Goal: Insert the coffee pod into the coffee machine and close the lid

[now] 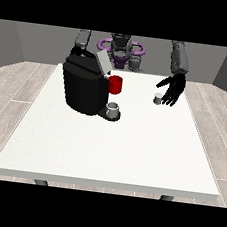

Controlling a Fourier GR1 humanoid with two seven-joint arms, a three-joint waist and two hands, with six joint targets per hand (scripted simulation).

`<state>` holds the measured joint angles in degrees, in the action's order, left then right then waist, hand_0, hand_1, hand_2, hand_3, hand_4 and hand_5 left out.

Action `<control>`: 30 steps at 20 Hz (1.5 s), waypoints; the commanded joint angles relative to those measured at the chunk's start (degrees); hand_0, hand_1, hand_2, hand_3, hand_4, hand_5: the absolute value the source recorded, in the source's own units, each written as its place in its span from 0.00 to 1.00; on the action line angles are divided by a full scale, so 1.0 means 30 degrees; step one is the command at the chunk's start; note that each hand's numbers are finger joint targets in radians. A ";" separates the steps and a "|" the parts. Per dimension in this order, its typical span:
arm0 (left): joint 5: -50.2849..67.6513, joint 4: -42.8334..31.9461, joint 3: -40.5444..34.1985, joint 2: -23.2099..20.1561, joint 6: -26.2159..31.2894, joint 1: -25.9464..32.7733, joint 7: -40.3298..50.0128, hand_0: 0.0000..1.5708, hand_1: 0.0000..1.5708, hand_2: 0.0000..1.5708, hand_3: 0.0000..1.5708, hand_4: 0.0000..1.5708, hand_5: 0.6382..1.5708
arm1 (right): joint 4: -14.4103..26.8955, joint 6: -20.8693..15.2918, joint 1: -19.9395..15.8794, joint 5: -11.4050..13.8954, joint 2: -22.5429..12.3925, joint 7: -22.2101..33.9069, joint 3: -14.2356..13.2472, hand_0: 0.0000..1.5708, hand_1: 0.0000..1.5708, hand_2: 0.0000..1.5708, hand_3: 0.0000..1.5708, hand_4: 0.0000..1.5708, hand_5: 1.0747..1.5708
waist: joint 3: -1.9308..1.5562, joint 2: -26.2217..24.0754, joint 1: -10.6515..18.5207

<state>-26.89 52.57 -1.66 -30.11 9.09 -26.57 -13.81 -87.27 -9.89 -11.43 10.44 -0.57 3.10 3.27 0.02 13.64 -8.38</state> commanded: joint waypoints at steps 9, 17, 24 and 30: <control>-0.4842 -0.2166 0.2021 0.0357 -0.3525 -0.1207 -0.0975 0.52 0.52 0.61 0.51 0.23 1.00 | 0.1940 0.0394 -0.0590 0.0127 0.0035 -0.1056 0.0096 0.00 0.00 0.00 0.00 0.00 1.00 | -0.0006 0.0583 -0.0287; -0.6662 -0.3691 0.2739 0.0178 -0.2187 -0.2385 -0.0344 0.50 0.50 0.61 0.54 0.25 1.00 | 0.3928 0.0285 -0.0785 -0.0688 0.0174 -0.2987 -0.0380 0.00 0.00 0.00 0.00 0.00 1.00 | -0.0010 0.0482 -0.0131; -0.7471 -0.4809 0.2654 0.1325 -0.2268 -0.2424 -0.1130 0.72 0.72 0.76 0.69 0.25 1.00 | 0.4816 0.1074 -0.0444 -0.1108 -0.0355 -0.1997 -0.1079 0.00 0.00 0.00 0.00 0.00 1.00 | -0.0006 -0.1168 0.0186; -0.5440 -0.4456 0.1088 0.1465 -0.0970 -0.3970 -0.2820 0.91 0.91 0.91 0.86 0.31 1.00 | 0.5729 -0.0756 -0.0425 0.0570 -0.0247 -0.2345 -0.0876 0.00 0.00 0.00 0.00 0.00 1.00 | -0.0004 -0.0921 0.0417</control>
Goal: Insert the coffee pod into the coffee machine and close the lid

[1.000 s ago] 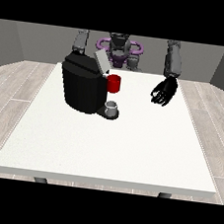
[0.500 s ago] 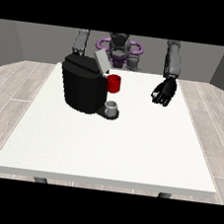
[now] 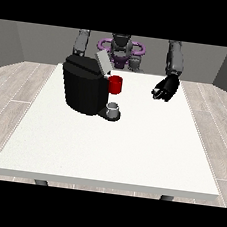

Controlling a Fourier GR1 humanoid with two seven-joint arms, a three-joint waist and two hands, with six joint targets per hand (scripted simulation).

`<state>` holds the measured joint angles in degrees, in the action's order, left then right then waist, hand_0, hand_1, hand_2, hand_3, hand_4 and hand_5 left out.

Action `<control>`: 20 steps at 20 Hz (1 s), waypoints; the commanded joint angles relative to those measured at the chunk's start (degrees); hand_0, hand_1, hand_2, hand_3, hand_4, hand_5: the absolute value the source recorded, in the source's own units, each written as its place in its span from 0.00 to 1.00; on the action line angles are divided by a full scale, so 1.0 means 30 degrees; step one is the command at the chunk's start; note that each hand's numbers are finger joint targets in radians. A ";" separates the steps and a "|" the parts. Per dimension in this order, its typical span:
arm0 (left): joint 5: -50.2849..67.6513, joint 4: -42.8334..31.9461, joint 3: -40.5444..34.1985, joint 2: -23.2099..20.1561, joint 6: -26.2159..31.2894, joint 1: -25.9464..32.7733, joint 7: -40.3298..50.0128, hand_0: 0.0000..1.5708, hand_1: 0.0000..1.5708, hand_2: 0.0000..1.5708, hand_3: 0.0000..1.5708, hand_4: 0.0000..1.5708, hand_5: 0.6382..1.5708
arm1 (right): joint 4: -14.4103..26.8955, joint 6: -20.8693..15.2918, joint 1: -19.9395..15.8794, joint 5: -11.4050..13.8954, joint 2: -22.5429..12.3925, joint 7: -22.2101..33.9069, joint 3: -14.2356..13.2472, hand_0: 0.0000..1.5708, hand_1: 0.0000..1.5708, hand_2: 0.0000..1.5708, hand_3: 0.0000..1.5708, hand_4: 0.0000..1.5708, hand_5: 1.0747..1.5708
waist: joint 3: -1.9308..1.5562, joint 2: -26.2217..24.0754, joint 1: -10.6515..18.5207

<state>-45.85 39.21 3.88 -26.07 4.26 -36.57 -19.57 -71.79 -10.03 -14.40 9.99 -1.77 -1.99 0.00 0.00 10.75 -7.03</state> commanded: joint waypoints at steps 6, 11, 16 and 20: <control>0.0525 0.0859 -0.0269 0.0707 0.3229 -0.1373 0.0275 0.89 0.89 0.89 0.84 0.32 1.00 | 0.1970 -0.0389 -0.0693 0.0340 -0.0367 0.0438 -0.0650 0.00 0.00 0.00 0.00 0.00 1.00 | -0.0005 -0.1638 0.0757; 0.1051 0.1692 -0.0375 0.1348 0.5808 -0.3344 0.2041 0.90 0.90 0.89 0.85 0.34 1.00 | 0.2654 -0.0794 -0.0001 0.0877 0.0362 0.0081 0.0058 0.00 0.00 0.00 0.00 0.00 1.00 | -0.0009 -0.2834 0.0545; 0.0729 0.1789 -0.0285 0.3112 0.5531 -0.3327 0.3998 0.90 0.90 0.89 0.85 0.34 1.00 | 0.2376 -0.0030 0.0671 0.0641 0.0149 -0.0481 0.0246 0.00 0.00 0.00 0.00 0.00 1.00 | -0.0007 -0.3489 -0.0448; 0.0719 0.2043 -0.0936 0.2336 0.5790 -0.5401 0.3739 0.85 0.85 0.87 0.86 0.36 1.00 | 0.2068 0.0025 -0.0940 0.0421 0.0224 -0.0072 0.0055 0.00 0.00 0.00 0.00 0.00 1.00 | -0.0003 -0.2081 -0.0836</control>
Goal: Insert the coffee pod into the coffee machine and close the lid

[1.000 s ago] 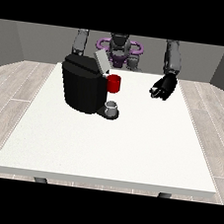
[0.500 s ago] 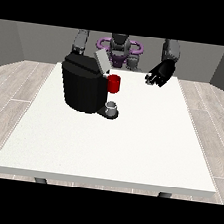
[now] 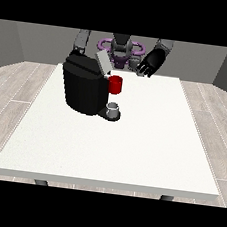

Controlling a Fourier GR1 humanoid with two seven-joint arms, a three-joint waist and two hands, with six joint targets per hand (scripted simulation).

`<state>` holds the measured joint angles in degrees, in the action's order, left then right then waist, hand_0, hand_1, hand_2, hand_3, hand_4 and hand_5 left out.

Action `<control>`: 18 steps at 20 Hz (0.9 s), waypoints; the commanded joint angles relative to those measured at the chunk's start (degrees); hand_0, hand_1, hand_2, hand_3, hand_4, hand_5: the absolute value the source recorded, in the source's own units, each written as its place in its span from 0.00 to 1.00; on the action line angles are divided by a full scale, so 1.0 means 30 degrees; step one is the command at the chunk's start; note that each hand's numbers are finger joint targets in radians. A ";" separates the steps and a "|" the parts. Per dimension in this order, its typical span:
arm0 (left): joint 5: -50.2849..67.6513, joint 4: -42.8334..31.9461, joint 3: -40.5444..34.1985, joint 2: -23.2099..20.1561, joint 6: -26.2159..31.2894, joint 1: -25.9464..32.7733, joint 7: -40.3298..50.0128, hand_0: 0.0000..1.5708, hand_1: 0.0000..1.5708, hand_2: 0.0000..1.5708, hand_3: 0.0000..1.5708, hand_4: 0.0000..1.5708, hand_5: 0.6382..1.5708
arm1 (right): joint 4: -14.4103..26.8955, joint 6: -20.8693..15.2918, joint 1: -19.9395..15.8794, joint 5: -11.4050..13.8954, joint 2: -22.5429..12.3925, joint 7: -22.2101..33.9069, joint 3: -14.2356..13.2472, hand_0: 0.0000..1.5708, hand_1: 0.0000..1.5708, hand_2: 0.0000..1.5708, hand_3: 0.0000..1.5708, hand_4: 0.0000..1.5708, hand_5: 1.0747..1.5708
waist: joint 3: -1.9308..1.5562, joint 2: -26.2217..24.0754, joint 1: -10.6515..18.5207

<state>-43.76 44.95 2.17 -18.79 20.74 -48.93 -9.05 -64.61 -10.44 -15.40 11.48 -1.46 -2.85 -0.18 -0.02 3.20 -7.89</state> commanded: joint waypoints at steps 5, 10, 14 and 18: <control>0.1281 -0.0156 -0.2191 -0.0684 0.1533 -0.3589 0.1696 0.78 0.78 0.81 0.82 0.32 1.00 | -0.0804 0.0486 -0.0577 -0.0401 0.0198 -0.0782 0.0116 0.00 0.00 0.00 0.00 0.00 1.00 | 0.0000 0.0695 -0.1209; 0.1404 -0.1029 -0.2875 -0.1533 0.2004 -0.4540 0.2255 0.80 0.80 0.82 0.81 0.31 1.00 | -0.2467 0.0944 -0.0878 -0.0523 -0.0165 0.0859 0.0379 0.00 0.00 0.00 0.00 0.00 1.00 | 0.0005 0.0800 -0.2461; 0.0951 -0.1391 -0.2860 -0.1674 0.1484 -0.5433 0.2762 0.77 0.77 0.81 0.80 0.31 1.00 | -0.3174 0.1560 -0.1644 -0.0898 -0.0681 0.1168 0.0231 0.00 0.00 0.00 0.00 0.00 1.00 | 0.0004 0.1684 -0.3365; 0.1016 -0.1285 -0.2899 -0.1901 0.1897 -0.6745 0.2448 0.78 0.78 0.82 0.78 0.30 1.00 | -0.2782 0.0342 -0.2929 -0.0320 -0.0630 0.1013 -0.0234 0.00 0.00 0.00 0.00 0.00 1.00 | 0.0001 0.3021 -0.2727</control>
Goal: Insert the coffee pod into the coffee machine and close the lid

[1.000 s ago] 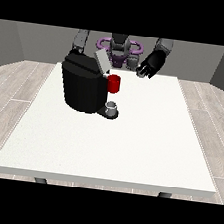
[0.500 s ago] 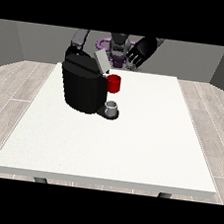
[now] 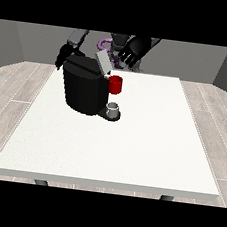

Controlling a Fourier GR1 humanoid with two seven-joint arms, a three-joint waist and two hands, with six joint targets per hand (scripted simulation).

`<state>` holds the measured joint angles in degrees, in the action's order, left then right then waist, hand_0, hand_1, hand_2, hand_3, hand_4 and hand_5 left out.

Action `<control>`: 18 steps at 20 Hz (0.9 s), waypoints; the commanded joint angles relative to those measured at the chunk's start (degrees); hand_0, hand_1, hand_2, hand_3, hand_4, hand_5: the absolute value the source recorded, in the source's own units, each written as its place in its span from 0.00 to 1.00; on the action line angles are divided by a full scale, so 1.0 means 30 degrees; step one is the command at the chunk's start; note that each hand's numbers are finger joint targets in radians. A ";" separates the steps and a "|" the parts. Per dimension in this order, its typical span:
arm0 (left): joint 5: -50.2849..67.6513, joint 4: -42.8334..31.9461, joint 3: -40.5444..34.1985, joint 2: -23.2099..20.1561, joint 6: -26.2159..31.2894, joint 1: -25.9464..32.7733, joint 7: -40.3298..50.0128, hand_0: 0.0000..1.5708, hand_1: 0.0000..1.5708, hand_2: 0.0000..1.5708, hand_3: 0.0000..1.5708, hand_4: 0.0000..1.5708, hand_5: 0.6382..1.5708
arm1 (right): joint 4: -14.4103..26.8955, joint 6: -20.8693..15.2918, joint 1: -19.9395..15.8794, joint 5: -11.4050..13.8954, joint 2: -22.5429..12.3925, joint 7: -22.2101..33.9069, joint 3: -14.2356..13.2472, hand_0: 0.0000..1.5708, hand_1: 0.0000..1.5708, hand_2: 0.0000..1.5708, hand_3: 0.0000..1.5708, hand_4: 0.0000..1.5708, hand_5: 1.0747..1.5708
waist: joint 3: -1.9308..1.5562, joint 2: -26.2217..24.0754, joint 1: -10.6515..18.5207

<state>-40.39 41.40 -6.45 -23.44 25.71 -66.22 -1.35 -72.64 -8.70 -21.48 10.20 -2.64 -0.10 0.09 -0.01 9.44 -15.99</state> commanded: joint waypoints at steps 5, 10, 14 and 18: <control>-0.0429 -0.0625 -0.0087 -0.0712 -0.0278 -0.0884 -0.0439 0.78 0.78 0.82 0.79 0.31 1.00 | -0.0662 -0.0222 -0.0182 -0.0024 -0.0024 0.0053 -0.0204 0.00 0.00 0.00 0.00 0.00 1.00 | -0.0001 0.1533 -0.0691; -0.0250 -0.0911 -0.0394 -0.1221 0.0014 -0.1610 -0.1115 0.75 0.75 0.79 0.77 0.30 1.00 | -0.0701 -0.0881 -0.1096 0.0148 -0.0043 0.0028 -0.0624 0.00 0.00 0.00 0.00 0.09 1.00 | -0.0003 0.2440 -0.0353; -0.0449 -0.1241 -0.0223 -0.1072 -0.0180 -0.0917 -0.1490 0.80 0.80 0.82 0.78 0.28 1.00 | -0.1046 -0.0498 -0.0801 0.0144 -0.0415 0.0994 -0.0588 0.00 0.00 0.00 0.00 0.00 1.00 | 0.0003 0.1898 -0.0329; -0.0693 -0.0734 0.0337 0.0005 -0.0179 -0.1294 -0.0940 0.77 0.77 0.80 0.78 0.27 1.00 | 0.0494 0.0034 -0.1598 -0.0689 -0.1332 0.0089 -0.1955 0.00 0.00 0.00 0.00 0.12 1.00 | -0.0007 0.2379 0.0321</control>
<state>-41.80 38.26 -6.98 -25.87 25.27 -70.95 -4.32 -73.87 -9.51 -25.73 9.54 -4.84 1.25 -3.24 -0.02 16.86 -16.93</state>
